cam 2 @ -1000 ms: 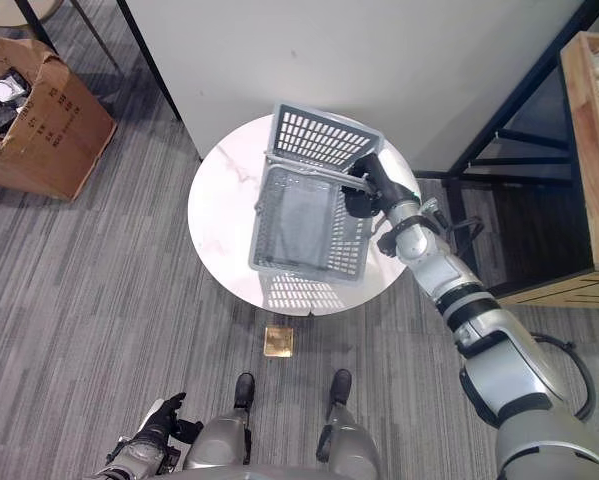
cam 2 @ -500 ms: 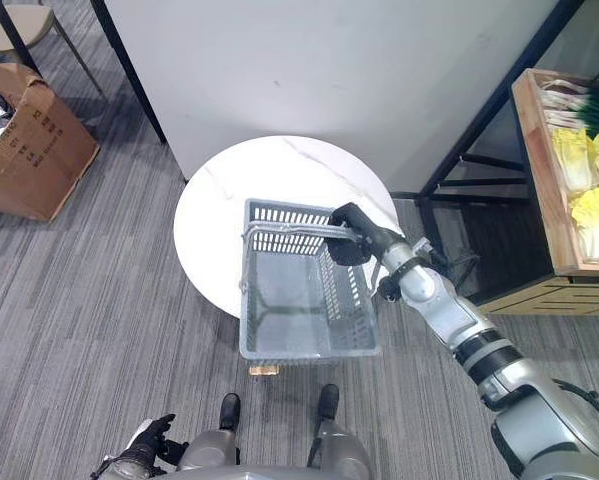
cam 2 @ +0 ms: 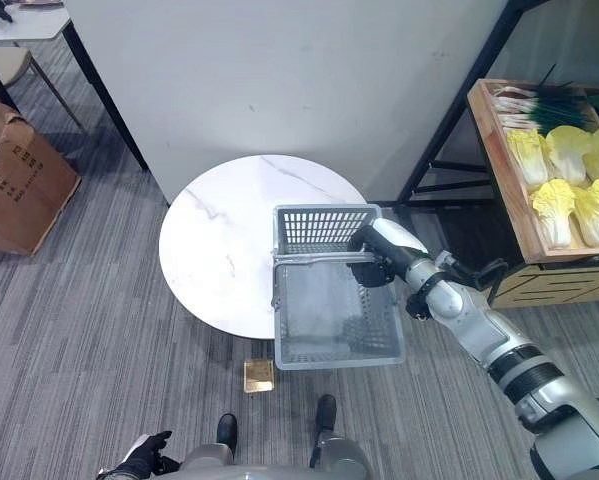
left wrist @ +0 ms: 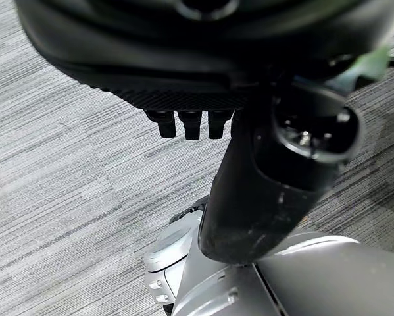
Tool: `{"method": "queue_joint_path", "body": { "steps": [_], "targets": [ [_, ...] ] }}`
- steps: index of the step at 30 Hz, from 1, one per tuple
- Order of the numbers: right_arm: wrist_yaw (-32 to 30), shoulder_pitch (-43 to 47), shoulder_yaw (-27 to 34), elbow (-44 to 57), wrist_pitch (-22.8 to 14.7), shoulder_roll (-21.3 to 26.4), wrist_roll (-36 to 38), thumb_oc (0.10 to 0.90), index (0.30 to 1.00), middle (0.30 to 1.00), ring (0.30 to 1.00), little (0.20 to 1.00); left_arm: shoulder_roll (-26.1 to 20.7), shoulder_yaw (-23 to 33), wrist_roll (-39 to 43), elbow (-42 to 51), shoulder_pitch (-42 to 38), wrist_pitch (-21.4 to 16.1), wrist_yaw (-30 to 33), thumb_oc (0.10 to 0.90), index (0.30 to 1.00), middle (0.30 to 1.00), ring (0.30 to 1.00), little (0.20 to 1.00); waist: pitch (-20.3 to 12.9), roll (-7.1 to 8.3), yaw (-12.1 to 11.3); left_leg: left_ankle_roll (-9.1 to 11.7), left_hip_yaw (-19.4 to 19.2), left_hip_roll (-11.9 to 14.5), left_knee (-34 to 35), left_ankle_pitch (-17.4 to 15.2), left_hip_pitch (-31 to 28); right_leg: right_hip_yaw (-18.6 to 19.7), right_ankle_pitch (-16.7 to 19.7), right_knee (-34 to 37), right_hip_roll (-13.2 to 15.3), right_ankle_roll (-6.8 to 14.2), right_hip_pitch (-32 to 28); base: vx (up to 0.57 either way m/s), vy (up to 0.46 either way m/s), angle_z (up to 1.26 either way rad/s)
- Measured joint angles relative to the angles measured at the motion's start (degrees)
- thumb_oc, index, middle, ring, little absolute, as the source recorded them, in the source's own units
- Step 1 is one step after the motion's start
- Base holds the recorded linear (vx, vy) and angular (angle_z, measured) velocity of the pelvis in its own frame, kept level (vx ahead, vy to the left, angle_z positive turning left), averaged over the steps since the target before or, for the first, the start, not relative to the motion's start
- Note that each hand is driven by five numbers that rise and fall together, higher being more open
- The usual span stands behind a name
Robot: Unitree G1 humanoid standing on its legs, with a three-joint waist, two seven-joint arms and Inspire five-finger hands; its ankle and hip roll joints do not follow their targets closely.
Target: Get the vegetables into the basket
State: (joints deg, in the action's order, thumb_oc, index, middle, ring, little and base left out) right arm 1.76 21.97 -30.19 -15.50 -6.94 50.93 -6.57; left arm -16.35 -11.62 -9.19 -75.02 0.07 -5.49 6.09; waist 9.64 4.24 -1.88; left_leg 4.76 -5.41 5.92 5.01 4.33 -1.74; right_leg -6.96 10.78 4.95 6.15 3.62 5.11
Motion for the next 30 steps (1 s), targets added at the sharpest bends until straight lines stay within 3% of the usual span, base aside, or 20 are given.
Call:
{"method": "queue_joint_path", "body": {
  "steps": [10,16,18,19,20,21,22,23,24,25,27,28,29,30],
  "targets": [
    [-0.1,-5.1,3.1,-1.4,-0.5,0.1,-2.6,0.400,0.300,0.300,0.300,0.300,0.4,0.0,-0.1,0.3,0.9,0.0,0.1,0.900,1.000,1.000,1.000,1.000,-0.5,-0.64,0.5,-0.1,-0.2,-0.3,0.0,-0.1,-0.9,0.3,-0.1,0.0,0.0,0.1,-0.7,0.00,0.032,-0.01],
    [-0.6,-12.3,8.7,-2.1,-1.1,-0.9,-2.6,0.400,0.300,0.300,0.300,0.300,0.1,0.0,-1.3,0.3,0.1,-0.1,0.1,0.900,1.000,1.000,1.000,1.000,0.0,0.33,0.5,-1.3,-1.7,-1.9,-3.2,-2.6,-0.4,2.2,0.2,-0.1,1.1,1.5,-0.8,-0.11,0.154,-0.15],
    [-1.2,-12.4,9.0,-2.0,-1.1,-1.8,-2.6,0.400,0.300,0.300,0.300,0.300,-0.7,0.0,-1.3,0.3,0.0,0.0,0.1,0.900,1.000,1.000,1.000,1.000,1.0,2.12,1.5,-2.2,-4.7,-3.2,-3.9,-3.2,-0.2,5.4,2.1,-0.4,2.0,2.0,1.2,-0.20,0.067,-0.77],
    [-1.6,-12.2,9.0,-2.2,-1.1,-2.5,-2.6,0.400,0.300,0.300,0.300,0.300,-1.6,0.0,-1.5,0.4,-0.4,0.0,0.1,0.900,1.000,1.000,1.000,1.000,1.8,3.31,1.8,-3.1,-6.7,-3.5,-4.7,-3.8,0.5,7.1,4.3,-0.1,2.4,3.4,2.7,-0.23,0.077,-0.90],
    [-1.7,-11.6,9.0,-2.7,-0.9,-3.5,-2.7,0.400,0.300,0.300,0.300,0.300,-2.2,0.0,-1.6,0.5,-1.1,0.0,0.2,0.900,1.000,1.000,1.000,1.000,2.4,4.07,1.8,-3.7,-8.8,-4.0,-5.9,-4.4,1.3,7.2,7.5,0.0,1.9,5.0,4.2,-0.16,0.059,-1.49],
    [-1.8,-9.6,8.9,-3.9,-0.7,-5.7,-3.2,0.400,0.300,0.300,0.300,0.300,-3.2,0.0,-1.6,0.9,-1.7,-0.1,0.1,0.900,1.000,1.000,1.000,1.000,3.3,4.30,1.2,-5.6,-9.6,-3.0,-9.7,-6.4,4.2,6.3,12.9,0.1,0.4,3.7,7.1,-0.11,0.076,-1.27],
    [-2.2,-9.7,8.9,-3.9,-0.7,-6.1,-3.2,0.400,0.300,0.300,0.300,0.300,-2.9,0.3,-1.6,0.5,-2.3,-0.1,0.0,0.900,1.000,1.000,1.000,1.000,4.0,4.17,1.7,-5.3,-10.3,-2.2,-10.8,-7.0,4.5,3.7,11.4,-0.4,0.9,4.3,6.9,-0.06,0.040,-0.86],
    [-2.2,-10.9,8.8,-4.0,-0.6,-5.8,-3.5,0.400,0.300,0.300,0.300,0.300,-3.0,1.1,-1.6,0.5,-2.9,-0.1,0.3,0.900,1.000,1.000,1.000,1.000,4.1,3.30,2.7,-6.2,-9.8,-1.4,-10.8,-6.7,4.6,-0.8,6.4,-3.0,1.3,3.3,5.8,-0.13,0.101,-0.18],
    [-2.0,-10.9,8.2,-4.4,0.0,-5.8,-4.2,0.400,0.300,0.300,0.300,0.300,-2.9,1.1,-1.6,0.9,-2.9,-0.7,0.6,0.900,1.000,1.000,1.000,1.000,4.2,1.47,2.2,-6.0,-10.2,0.3,-10.4,-6.3,4.1,-5.9,1.6,-7.8,1.4,2.3,4.9,-0.12,0.086,-0.28],
    [-2.1,-10.9,8.3,-4.0,-0.1,-5.6,-4.4,0.400,0.300,0.300,0.300,0.300,-3.0,1.0,-1.5,1.2,-3.1,-1.1,0.8,0.900,1.000,1.000,1.000,1.000,4.7,0.49,0.9,-5.8,-11.5,1.7,-9.4,-5.4,3.2,-9.1,-1.0,-11.9,2.5,2.8,2.8,-0.17,0.090,-0.55],
    [-2.1,-8.8,7.7,-3.0,-0.3,-5.8,-4.4,0.400,0.300,0.300,0.300,0.300,-3.3,1.0,-1.5,1.0,-3.5,-0.9,0.8,0.900,1.000,1.000,1.000,1.000,5.2,-0.27,-1.4,-4.8,-14.5,3.8,-9.1,-3.9,2.7,-10.9,-6.9,-18.3,4.8,2.9,0.1,-0.13,0.013,-0.73],
    [-2.1,-7.8,7.2,-2.6,-0.3,-5.8,-4.4,0.400,0.300,0.300,0.300,0.300,-3.4,0.9,-1.5,0.8,-3.4,-0.6,0.7,0.900,1.000,1.000,1.000,1.000,5.2,-0.28,-1.7,-4.5,-15.0,4.1,-9.0,-3.6,2.8,-10.8,-7.5,-18.4,5.3,3.0,-0.6,-0.08,-0.023,-0.66],
    [-2.2,-6.5,7.1,-1.8,-0.4,-5.8,-4.6,0.400,0.300,0.300,0.300,0.300,-3.6,1.0,-1.5,0.9,-3.2,-0.2,0.7,0.900,1.000,1.000,1.000,1.000,5.1,0.04,-2.2,-3.9,-15.7,4.0,-8.9,-3.3,2.9,-9.7,-7.2,-15.6,5.0,3.1,-2.2,-0.05,-0.047,-0.59],
    [-2.2,-3.8,6.5,-1.6,-0.3,-5.9,-4.8,0.400,0.300,0.300,0.300,0.300,-3.4,1.2,-1.5,0.8,-2.1,-0.2,0.6,0.900,1.000,1.000,1.000,1.000,5.1,0.04,-2.5,-3.4,-17.5,3.9,-6.7,-1.7,1.8,-11.4,-7.1,-10.9,3.8,3.1,-3.9,0.00,-0.085,-0.69]
  ]
}}
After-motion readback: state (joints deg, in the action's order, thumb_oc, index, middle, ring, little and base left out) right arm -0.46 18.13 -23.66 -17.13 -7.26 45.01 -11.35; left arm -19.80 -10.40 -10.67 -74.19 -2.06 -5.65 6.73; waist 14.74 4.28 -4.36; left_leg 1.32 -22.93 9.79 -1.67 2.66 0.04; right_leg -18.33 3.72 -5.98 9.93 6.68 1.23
